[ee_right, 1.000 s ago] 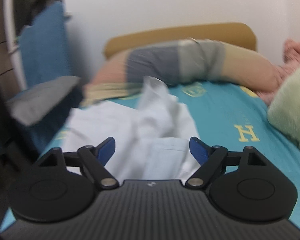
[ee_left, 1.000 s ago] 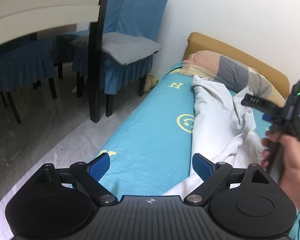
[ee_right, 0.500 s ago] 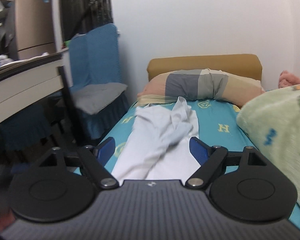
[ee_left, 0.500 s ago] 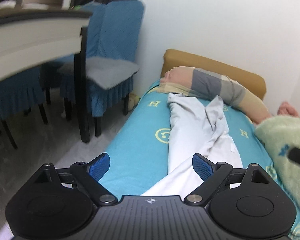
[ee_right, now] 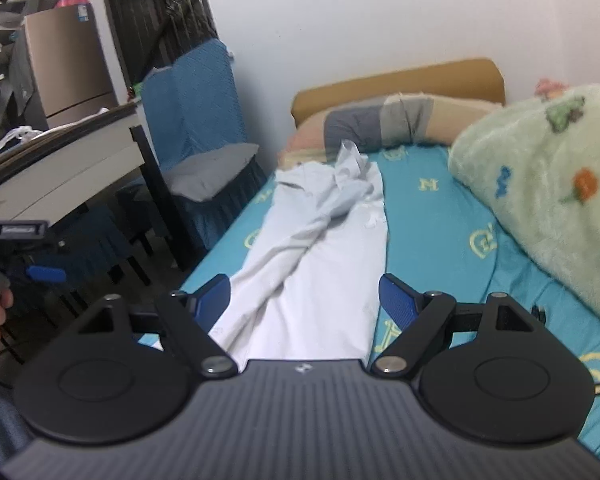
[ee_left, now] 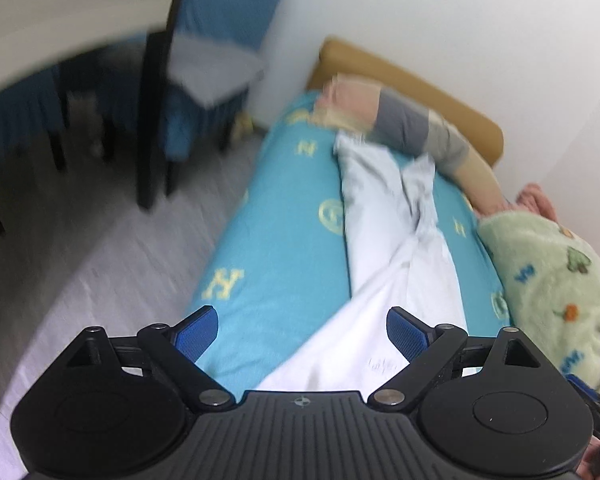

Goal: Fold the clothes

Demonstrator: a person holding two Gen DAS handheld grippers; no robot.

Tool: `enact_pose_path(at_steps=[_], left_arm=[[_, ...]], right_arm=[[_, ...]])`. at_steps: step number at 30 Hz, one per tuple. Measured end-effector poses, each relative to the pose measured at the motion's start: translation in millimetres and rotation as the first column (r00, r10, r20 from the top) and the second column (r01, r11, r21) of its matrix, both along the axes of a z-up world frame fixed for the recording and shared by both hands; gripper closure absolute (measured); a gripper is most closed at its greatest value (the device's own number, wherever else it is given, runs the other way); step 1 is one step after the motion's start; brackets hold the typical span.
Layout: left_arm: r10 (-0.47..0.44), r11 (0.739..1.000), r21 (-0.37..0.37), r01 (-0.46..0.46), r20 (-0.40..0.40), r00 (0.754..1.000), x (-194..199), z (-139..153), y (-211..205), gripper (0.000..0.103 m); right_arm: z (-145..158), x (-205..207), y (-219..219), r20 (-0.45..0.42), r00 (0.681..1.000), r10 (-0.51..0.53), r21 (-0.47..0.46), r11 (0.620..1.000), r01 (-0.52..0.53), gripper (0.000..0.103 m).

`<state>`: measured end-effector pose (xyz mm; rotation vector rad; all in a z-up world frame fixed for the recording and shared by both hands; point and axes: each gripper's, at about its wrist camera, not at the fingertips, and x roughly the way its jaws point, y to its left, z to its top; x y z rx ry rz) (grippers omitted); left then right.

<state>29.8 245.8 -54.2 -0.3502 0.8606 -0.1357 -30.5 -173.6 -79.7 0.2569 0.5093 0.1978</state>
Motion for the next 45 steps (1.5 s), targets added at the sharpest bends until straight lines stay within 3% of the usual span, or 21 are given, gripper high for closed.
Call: enact_pose_path(at_steps=[3, 6, 12, 16, 18, 19, 20, 22, 25, 27, 33, 37, 40, 44, 45], left_arm=[[-0.037, 0.996, -0.078, 0.031, -0.065, 0.997, 12, -22, 33, 0.011], [-0.11, 0.989, -0.105, 0.101, -0.089, 0.99, 16, -50, 48, 0.018], [-0.307, 0.938, -0.195, 0.285, -0.09, 0.948, 7, -113, 54, 0.036], [-0.31, 0.936, -0.211, 0.282, -0.116, 0.944, 3, -148, 52, 0.041], [-0.299, 0.932, -0.243, 0.27, -0.091, 0.95, 2, -151, 57, 0.043], [-0.293, 0.929, -0.259, 0.265, -0.079, 0.953, 1, -153, 59, 0.052], [-0.303, 0.926, -0.26, 0.273, -0.085, 0.949, -1, -152, 59, 0.058], [-0.349, 0.919, -0.231, 0.32, -0.101, 0.932, -2, -147, 53, 0.085], [-0.404, 0.909, -0.156, 0.386, -0.115, 0.907, -4, -135, 36, 0.1], [-0.441, 0.897, -0.077, 0.435, -0.118, 0.89, -8, -119, 21, 0.1], [-0.56, 0.803, 0.172, 0.571, -0.109, 0.821, -24, -41, -35, 0.101], [-0.667, 0.69, 0.279, 0.668, -0.114, 0.736, -47, 16, -93, 0.101], [-0.727, 0.609, 0.314, 0.729, -0.148, 0.671, -66, 33, -141, 0.101], [-0.737, 0.585, 0.279, 0.762, -0.208, 0.643, -82, 18, -195, 0.101], [-0.728, 0.596, 0.258, 0.76, -0.227, 0.647, -83, 7, -204, 0.101]], right_arm=[[-10, 5, -3, -0.059, 0.998, -0.006, 0.013, 1.0, 0.007, 0.02], [-15, 9, -5, -0.088, 0.996, -0.019, 0.013, 1.0, 0.02, 0.02], [-28, 21, -5, -0.149, 0.989, -0.019, 0.034, 0.999, 0.025, 0.02], [-38, 31, -2, -0.197, 0.98, -0.011, 0.043, 0.999, 0.02, 0.02], [-43, 36, -1, -0.219, 0.976, -0.009, 0.051, 0.998, 0.021, 0.02], [-46, 39, -1, -0.23, 0.973, -0.008, 0.056, 0.998, 0.022, 0.02], [-48, 41, -1, -0.239, 0.971, -0.008, 0.062, 0.998, 0.024, 0.02], [-51, 46, 0, -0.255, 0.967, -0.008, 0.074, 0.997, 0.028, 0.02], [-55, 50, 0, -0.274, 0.962, -0.008, 0.098, 0.995, 0.036, 0.02], [-56, 50, -1, -0.281, 0.96, -0.006, 0.113, 0.993, 0.04, 0.02], [-49, 39, -14, -0.264, 0.964, -0.041, 0.125, 0.989, 0.076, 0.02], [-44, 32, -28, -0.251, 0.966, -0.068, 0.166, 0.98, 0.112, 0.02], [-41, 30, -38, -0.239, 0.967, -0.084, 0.189, 0.973, 0.131, 0.02], [-41, 30, -48, -0.241, 0.966, -0.093, 0.213, 0.966, 0.146, 0.02], [-43, 29, -51, -0.247, 0.965, -0.084, 0.226, 0.964, 0.142, 0.02]])
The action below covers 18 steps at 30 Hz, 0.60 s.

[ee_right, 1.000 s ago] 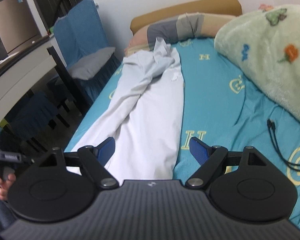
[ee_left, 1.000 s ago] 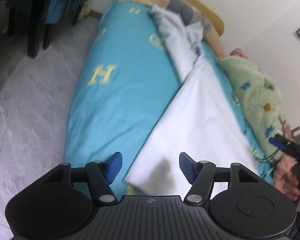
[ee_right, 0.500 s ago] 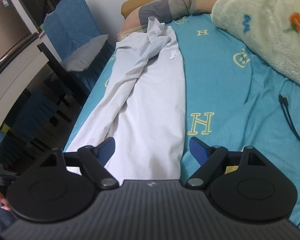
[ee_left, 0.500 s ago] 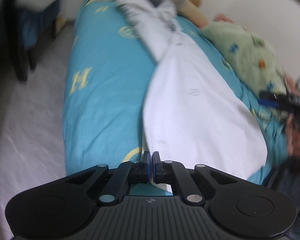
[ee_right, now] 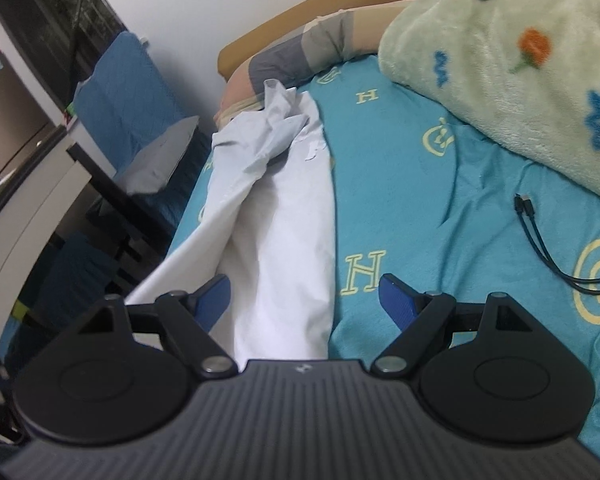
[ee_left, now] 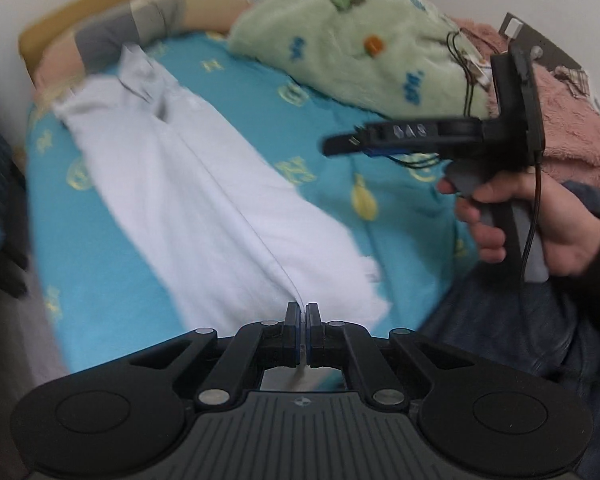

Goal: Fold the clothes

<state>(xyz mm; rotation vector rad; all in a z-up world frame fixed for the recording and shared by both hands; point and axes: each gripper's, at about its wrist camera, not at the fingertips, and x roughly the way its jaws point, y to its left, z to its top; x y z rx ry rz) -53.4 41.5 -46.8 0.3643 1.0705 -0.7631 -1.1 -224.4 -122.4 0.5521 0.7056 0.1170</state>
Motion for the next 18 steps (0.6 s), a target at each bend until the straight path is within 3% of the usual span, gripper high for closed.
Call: enact_pose_path(at_steps=[3, 5, 7, 9, 11, 13, 17, 18], left_arm=[[0.076, 0.997, -0.012, -0.078, -0.093, 0.993, 3, -31, -18, 0.098], [0.152, 0.986, -0.046, -0.161, -0.155, 0.976, 9, -44, -17, 0.089], [0.228, 0.965, -0.085, -0.249, -0.208, 0.951, 17, -52, -9, 0.069], [0.323, 0.927, -0.116, -0.356, -0.233, 0.917, 28, -53, 4, 0.052], [0.447, 0.863, -0.127, -0.489, -0.259, 0.856, 41, -57, 25, 0.045], [0.566, 0.777, -0.126, -0.617, -0.29, 0.772, 55, -65, 48, 0.035], [0.711, 0.631, -0.051, -0.774, -0.361, 0.604, 77, -99, 80, 0.033], [0.732, 0.609, -0.035, -0.792, -0.36, 0.579, 80, -104, 82, 0.033]], right_arm=[[-5, -1, -8, -0.016, 1.0, 0.018, 0.043, 0.999, -0.017, 0.02], [-11, 0, -13, -0.041, 0.998, 0.039, 0.1, 0.994, -0.035, 0.02], [-19, 2, -17, -0.076, 0.996, 0.056, 0.164, 0.986, -0.043, 0.02], [-27, 3, -19, -0.107, 0.992, 0.073, 0.223, 0.974, -0.047, 0.02], [-35, 5, -18, -0.132, 0.987, 0.097, 0.283, 0.957, -0.056, 0.019], [-44, 9, -14, -0.158, 0.98, 0.123, 0.336, 0.94, -0.064, 0.02], [-60, 14, -3, -0.221, 0.962, 0.158, 0.341, 0.937, -0.076, 0.021], [-63, 15, 0, -0.231, 0.958, 0.169, 0.344, 0.935, -0.082, 0.025]])
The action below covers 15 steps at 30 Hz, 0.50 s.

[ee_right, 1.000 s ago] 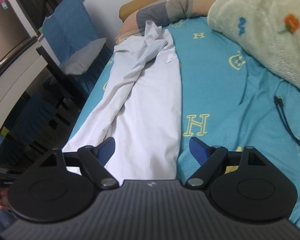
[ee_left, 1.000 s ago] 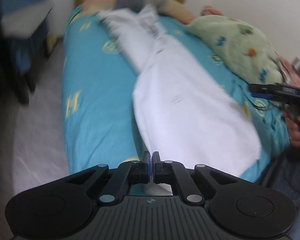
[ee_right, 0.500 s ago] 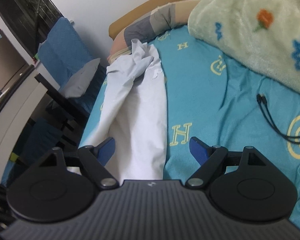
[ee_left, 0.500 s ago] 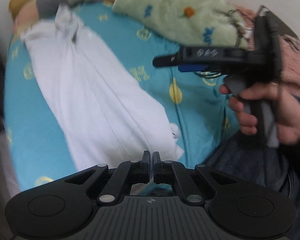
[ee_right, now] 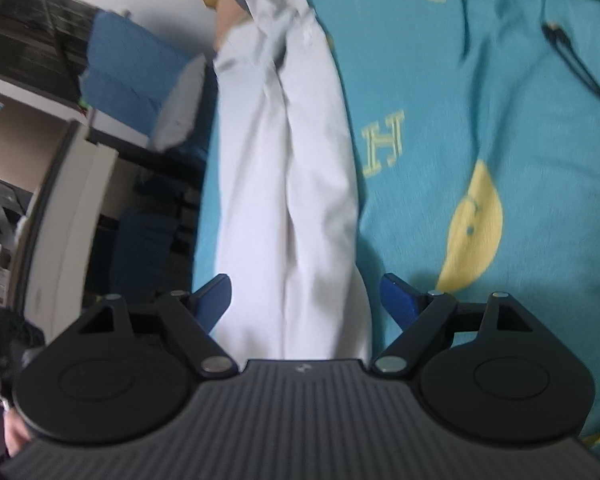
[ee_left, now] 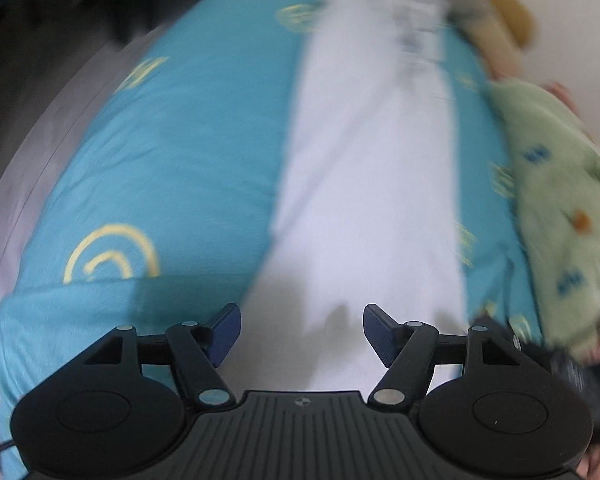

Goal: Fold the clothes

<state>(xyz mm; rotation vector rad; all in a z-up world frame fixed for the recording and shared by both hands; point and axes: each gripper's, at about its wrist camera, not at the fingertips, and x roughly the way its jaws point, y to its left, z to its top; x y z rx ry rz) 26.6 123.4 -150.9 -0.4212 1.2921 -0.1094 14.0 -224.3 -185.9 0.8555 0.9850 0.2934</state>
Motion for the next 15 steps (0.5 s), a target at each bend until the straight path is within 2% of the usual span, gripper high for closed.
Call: enact_pose_path(at_steps=[1, 2, 3, 6, 9, 11, 14, 15], left_arm=[[0.029, 1.0, 0.011, -0.029, -0.011, 1.0, 3, -5, 2, 0.033], [0.058, 0.998, 0.022, -0.057, -0.022, 0.998, 6, -11, 4, 0.032], [0.06, 0.997, 0.052, -0.058, -0.03, 0.998, 7, -15, 2, 0.031], [0.046, 0.993, 0.111, -0.041, -0.046, 0.998, 9, -25, -5, 0.031], [0.009, 0.997, 0.082, -0.003, -0.063, 0.998, 4, -26, -9, 0.029], [-0.03, 0.998, 0.048, 0.034, -0.084, 0.996, 0, -27, -17, 0.035], [-0.103, 0.994, 0.018, 0.106, -0.126, 0.987, -8, -26, -26, 0.05], [-0.115, 0.992, 0.027, 0.12, -0.134, 0.984, -10, -25, -28, 0.063]], right_arm=[[-2, 2, 3, -0.003, 1.0, 0.014, -0.003, 1.0, -0.014, 0.027], [-4, 3, 6, -0.004, 1.0, 0.029, -0.008, 1.0, -0.029, 0.036], [-5, 4, 9, 0.001, 0.999, 0.034, -0.023, 0.999, -0.034, 0.04], [-11, 6, 14, -0.02, 0.999, 0.046, -0.047, 0.998, -0.047, 0.042], [-18, 5, 15, -0.045, 0.996, 0.082, -0.003, 0.997, -0.082, 0.042], [-20, 4, 18, -0.059, 0.99, 0.126, 0.051, 0.991, -0.123, 0.042], [-21, -2, 28, -0.099, 0.977, 0.187, 0.054, 0.982, -0.182, 0.042], [-18, -5, 34, -0.107, 0.971, 0.211, 0.04, 0.977, -0.208, 0.042]])
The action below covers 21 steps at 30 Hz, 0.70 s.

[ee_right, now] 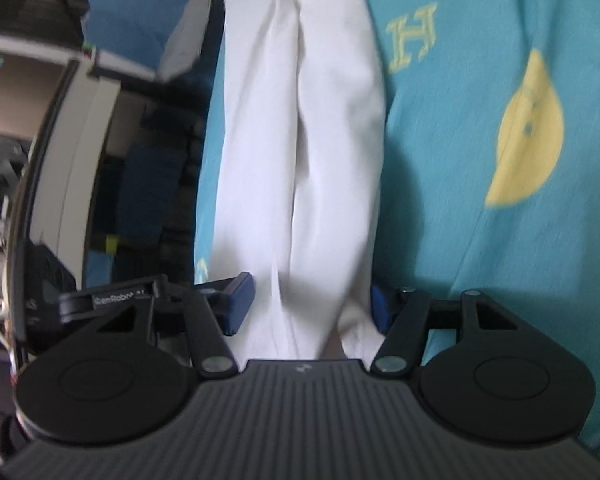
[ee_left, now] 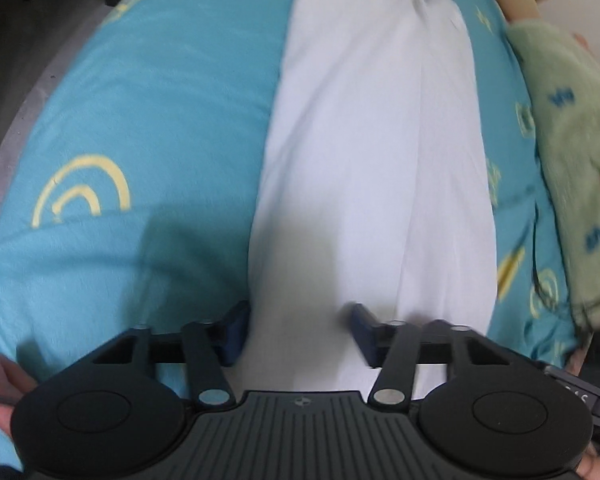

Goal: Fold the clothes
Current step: 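Grasp the hem with both grippers and fold it up toward the collar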

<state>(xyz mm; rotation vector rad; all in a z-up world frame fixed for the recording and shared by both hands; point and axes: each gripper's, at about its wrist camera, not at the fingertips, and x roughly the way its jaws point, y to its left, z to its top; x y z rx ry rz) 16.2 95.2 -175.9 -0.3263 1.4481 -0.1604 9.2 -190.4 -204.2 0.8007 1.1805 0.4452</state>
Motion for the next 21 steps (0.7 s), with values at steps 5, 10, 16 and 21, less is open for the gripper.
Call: enact_pose_path(at_steps=[5, 10, 16, 21], left_arm=[[-0.055, 0.997, 0.059, 0.053, 0.032, 0.998, -9, 11, -10, 0.094], [0.028, 0.998, -0.053, -0.022, 0.12, 0.992, -18, 46, 5, 0.096], [0.187, 0.955, -0.274, -0.113, 0.26, 0.947, -23, 130, 38, 0.096], [0.229, 0.935, -0.34, -0.101, 0.362, 0.903, -45, 198, 39, 0.097]], right_arm=[[21, -16, 36, 0.043, 0.99, 0.134, -0.187, 0.974, -0.124, 0.051], [49, -26, 36, 0.106, 0.99, 0.09, -0.282, 0.958, -0.056, 0.092], [139, -37, 12, 0.301, 0.954, -0.007, -0.182, 0.981, 0.065, 0.094], [216, -54, -4, 0.441, 0.896, -0.048, -0.144, 0.982, 0.123, 0.094]])
